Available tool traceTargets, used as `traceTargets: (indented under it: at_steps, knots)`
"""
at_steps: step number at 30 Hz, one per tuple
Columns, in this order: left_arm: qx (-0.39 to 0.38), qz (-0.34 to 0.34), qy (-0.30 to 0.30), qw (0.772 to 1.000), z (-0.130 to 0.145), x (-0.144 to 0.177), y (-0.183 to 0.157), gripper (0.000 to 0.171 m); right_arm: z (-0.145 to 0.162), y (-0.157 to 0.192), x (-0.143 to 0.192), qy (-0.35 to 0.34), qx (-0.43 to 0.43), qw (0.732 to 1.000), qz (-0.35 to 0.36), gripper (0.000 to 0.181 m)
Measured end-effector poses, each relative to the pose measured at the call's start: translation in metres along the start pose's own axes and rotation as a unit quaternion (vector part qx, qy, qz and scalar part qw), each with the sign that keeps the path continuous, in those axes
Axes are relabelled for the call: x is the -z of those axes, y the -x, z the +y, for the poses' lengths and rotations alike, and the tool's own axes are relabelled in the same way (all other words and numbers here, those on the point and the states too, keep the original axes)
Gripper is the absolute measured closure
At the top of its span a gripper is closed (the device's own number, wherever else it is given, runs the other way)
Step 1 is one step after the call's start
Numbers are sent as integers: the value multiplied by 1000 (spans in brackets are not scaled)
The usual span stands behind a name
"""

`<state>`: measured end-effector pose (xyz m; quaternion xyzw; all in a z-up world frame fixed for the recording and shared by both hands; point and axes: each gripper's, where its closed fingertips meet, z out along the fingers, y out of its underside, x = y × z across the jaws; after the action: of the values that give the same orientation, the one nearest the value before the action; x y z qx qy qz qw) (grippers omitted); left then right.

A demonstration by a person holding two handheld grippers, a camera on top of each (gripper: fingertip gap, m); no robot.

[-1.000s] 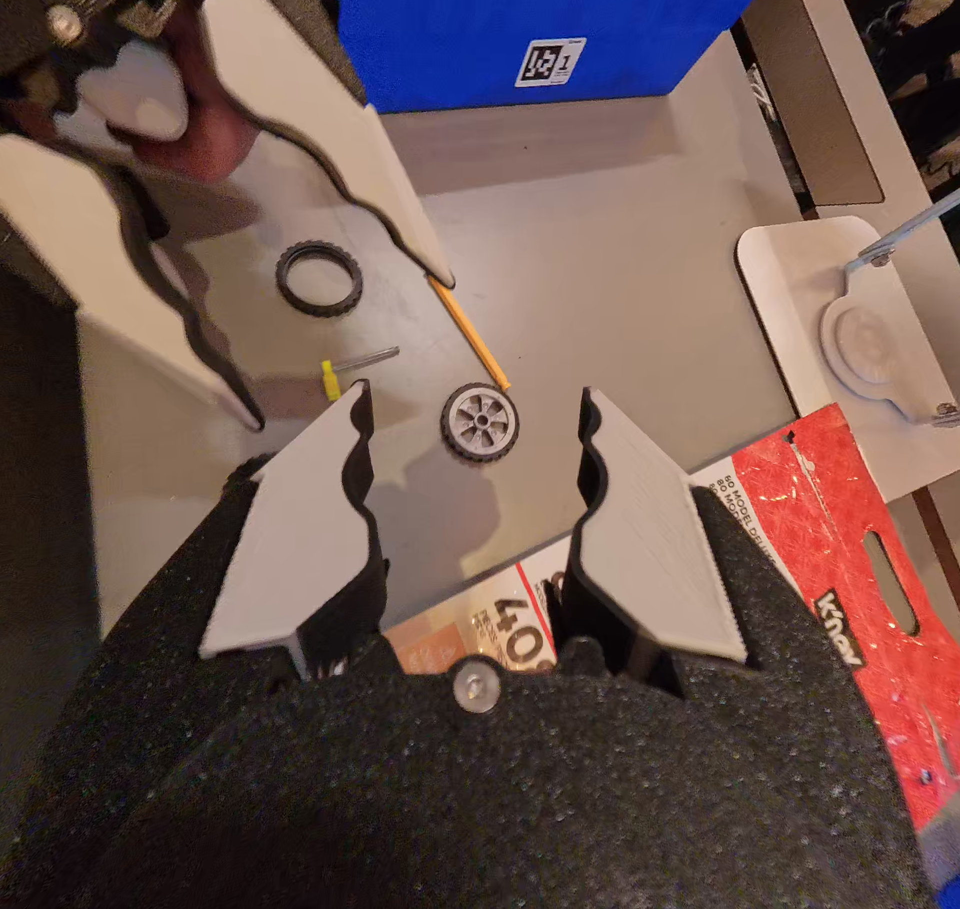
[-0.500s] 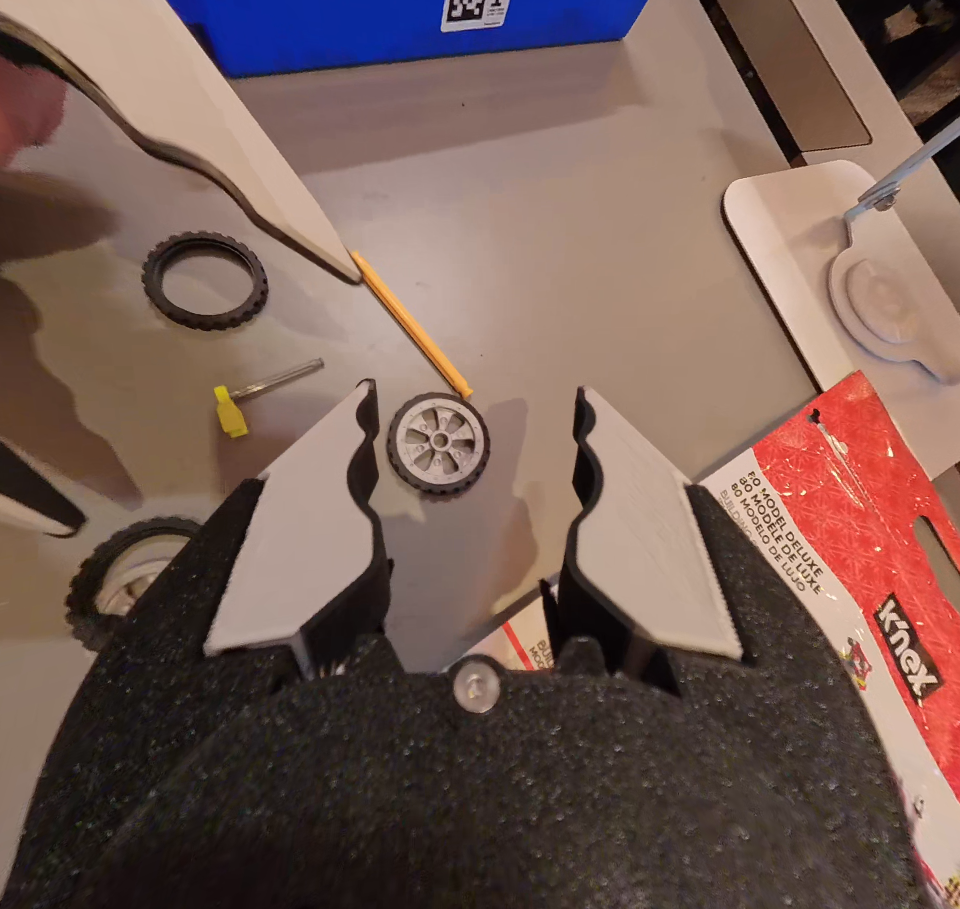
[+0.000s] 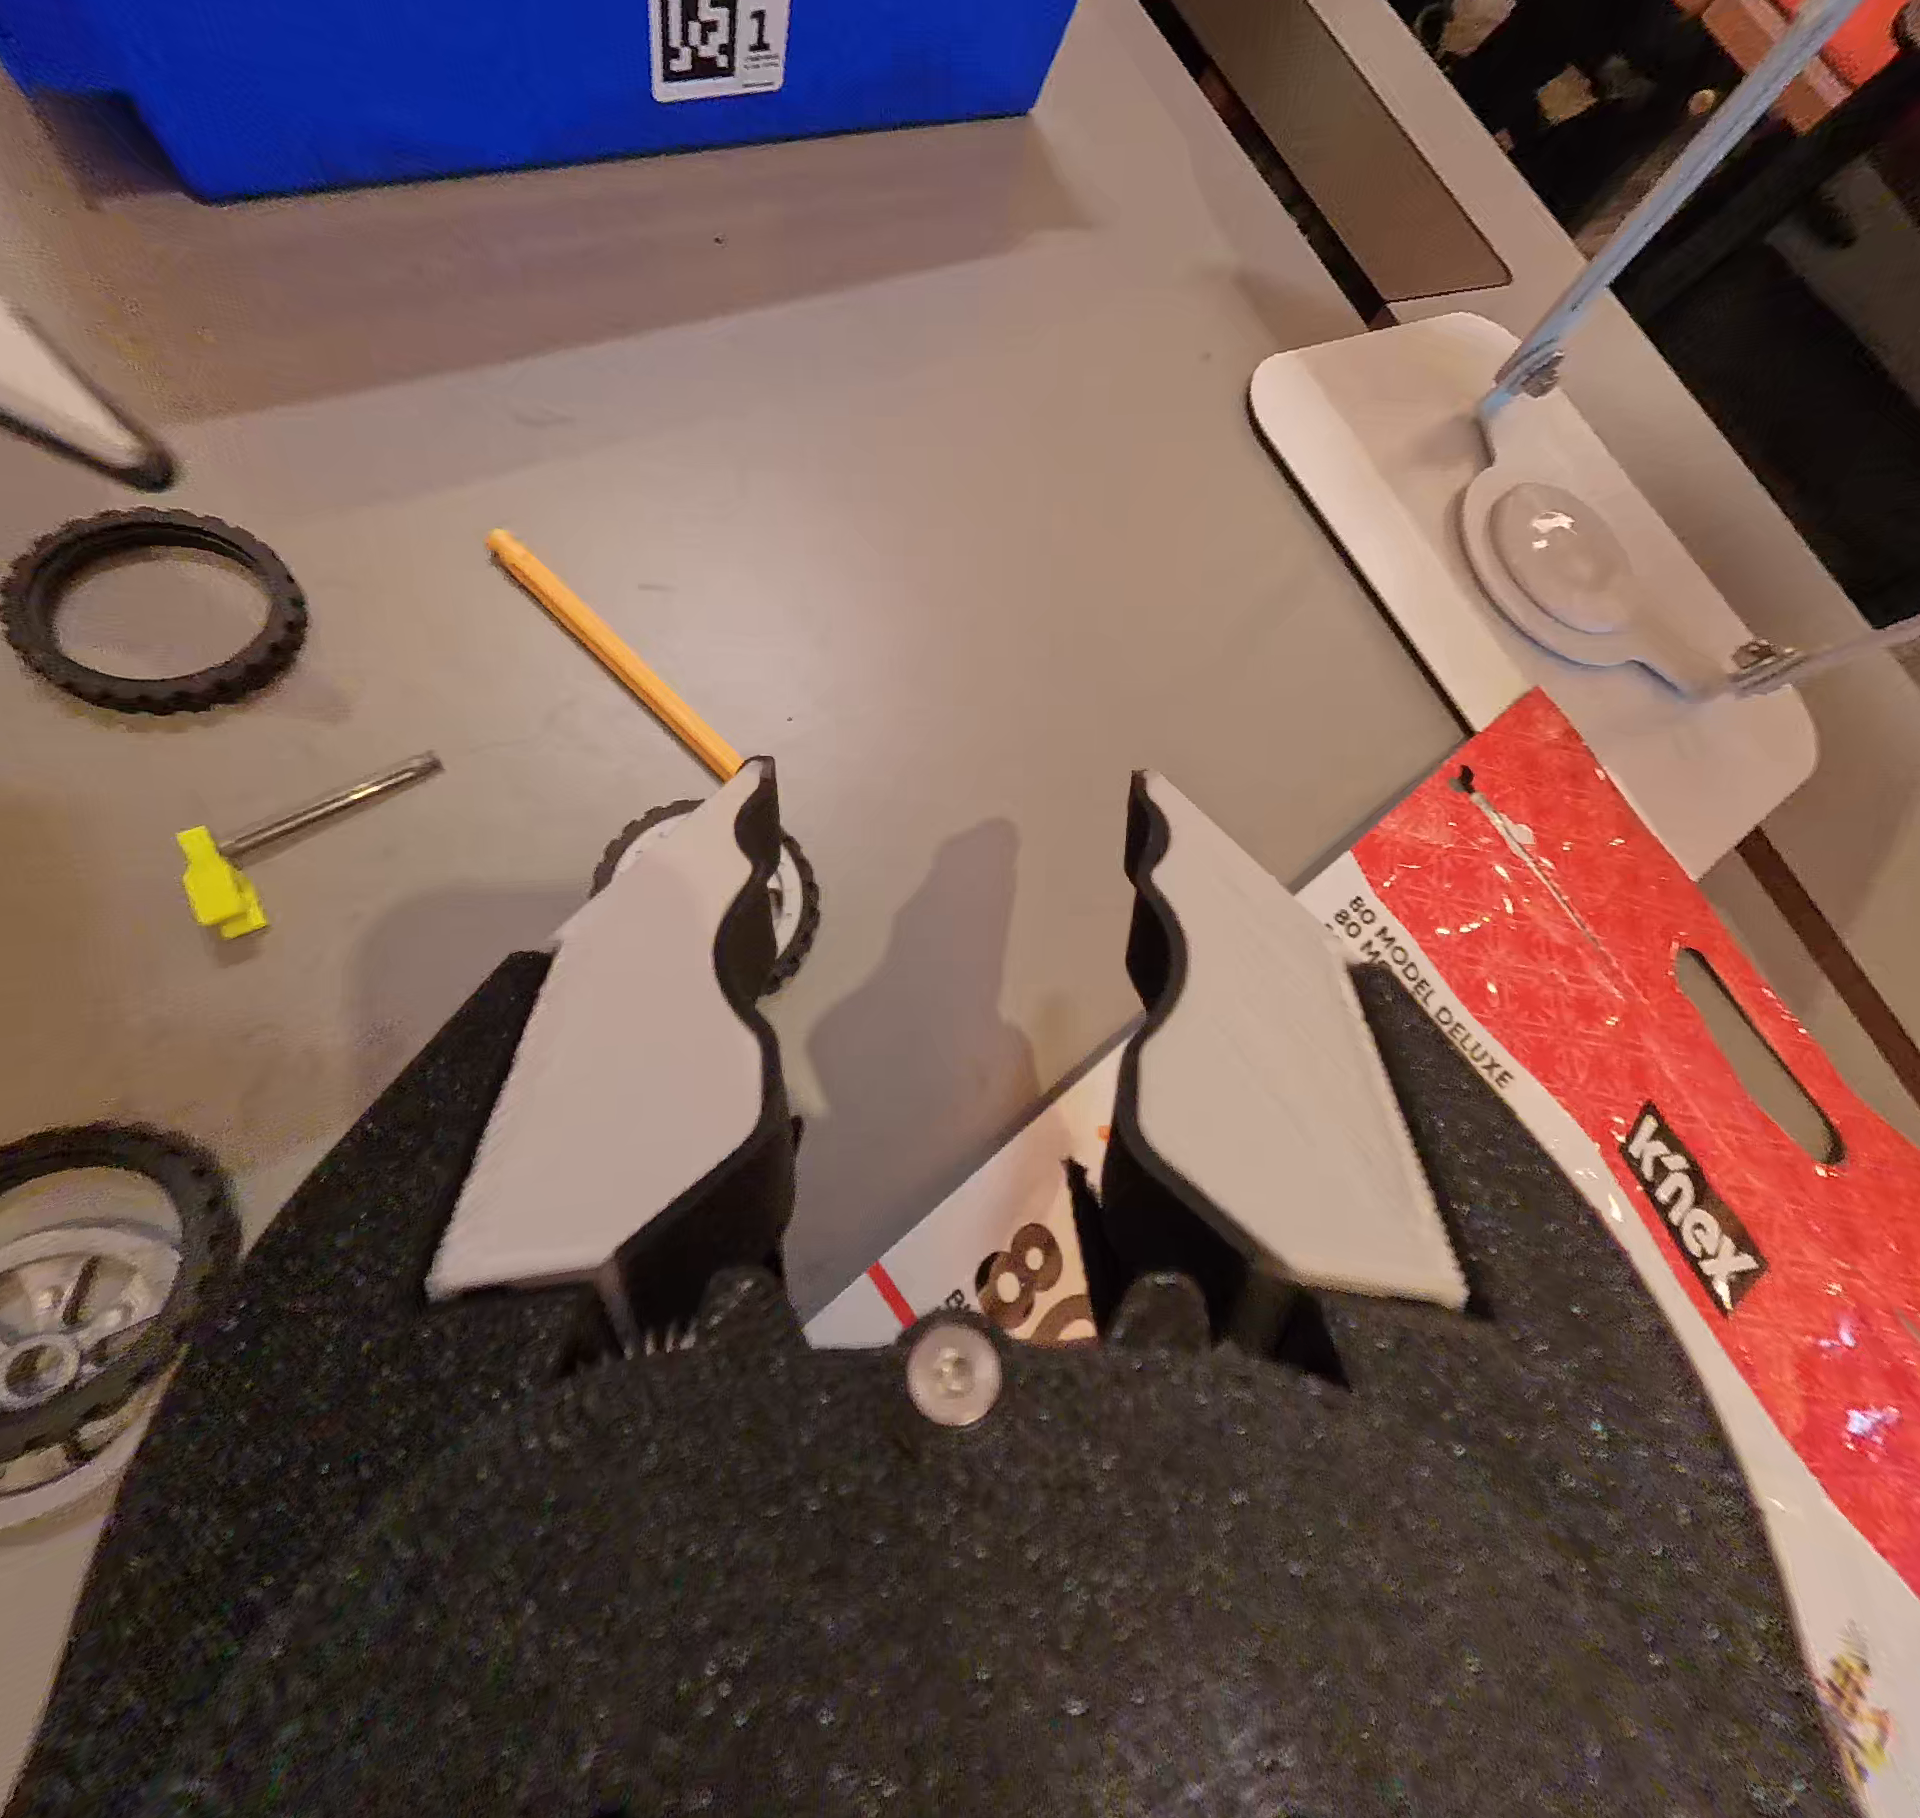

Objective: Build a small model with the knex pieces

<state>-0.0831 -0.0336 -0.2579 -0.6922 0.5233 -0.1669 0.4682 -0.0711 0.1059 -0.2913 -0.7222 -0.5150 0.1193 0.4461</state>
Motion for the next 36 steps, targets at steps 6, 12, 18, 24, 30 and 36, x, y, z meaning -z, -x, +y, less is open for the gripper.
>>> traceTargets:
  at_steps: [6, 12, 18, 24, 30, 36]
  knots:
    - [-5, 17, -13, 1000, -7, 3, -14, 80, 3, -20, 2, -7, -13, 999, 41, 116]
    - [5, 20, -30, 999, -13, 9, -15, 79, 10, -37, 4, -18, -38, 997, 68, 117]
    - [12, 31, -38, 999, -15, 12, -19, 80, 18, -48, 2, -6, -37, 995, 88, 118]
    - [19, 42, -35, 998, -13, 11, -20, 80, 23, -50, -1, 2, -32, 995, 92, 119]
    - [21, 52, -29, 998, -10, 6, -22, 80, 16, -49, 0, -6, -22, 996, 91, 119]
    - [15, 63, -19, 998, -4, -1, -27, 80, 3, -45, 6, -20, -4, 996, 92, 120]
